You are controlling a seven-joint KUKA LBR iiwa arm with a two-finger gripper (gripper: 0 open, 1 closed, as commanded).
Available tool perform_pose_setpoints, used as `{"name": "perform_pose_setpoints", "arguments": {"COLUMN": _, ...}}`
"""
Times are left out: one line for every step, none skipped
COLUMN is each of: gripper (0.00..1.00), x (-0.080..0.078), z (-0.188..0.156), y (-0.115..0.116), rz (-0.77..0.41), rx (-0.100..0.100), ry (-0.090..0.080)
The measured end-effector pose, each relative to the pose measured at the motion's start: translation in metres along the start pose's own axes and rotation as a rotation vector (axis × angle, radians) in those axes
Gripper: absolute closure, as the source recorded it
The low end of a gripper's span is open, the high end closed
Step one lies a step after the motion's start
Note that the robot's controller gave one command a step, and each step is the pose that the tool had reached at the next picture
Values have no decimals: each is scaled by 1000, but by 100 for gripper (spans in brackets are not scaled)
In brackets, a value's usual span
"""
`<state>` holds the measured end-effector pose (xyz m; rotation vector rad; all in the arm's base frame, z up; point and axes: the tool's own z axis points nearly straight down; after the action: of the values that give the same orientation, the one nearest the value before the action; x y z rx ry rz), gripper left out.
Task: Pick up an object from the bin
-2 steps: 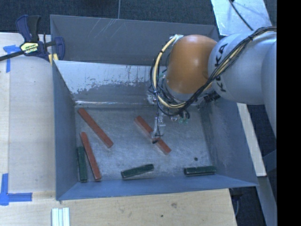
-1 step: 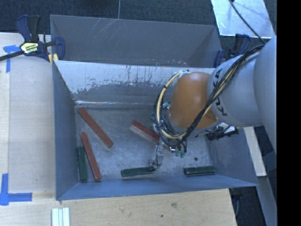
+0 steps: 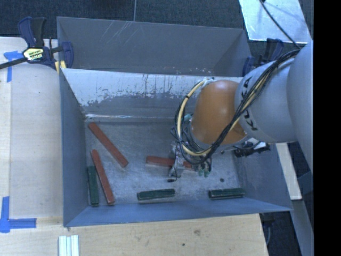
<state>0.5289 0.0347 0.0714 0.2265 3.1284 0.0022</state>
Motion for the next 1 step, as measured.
{"name": "perform_pose_setpoints", "arguments": {"gripper": 100, "x": 16, "z": -128, "y": -23, "rz": -428, "rx": 1, "ry": -3}}
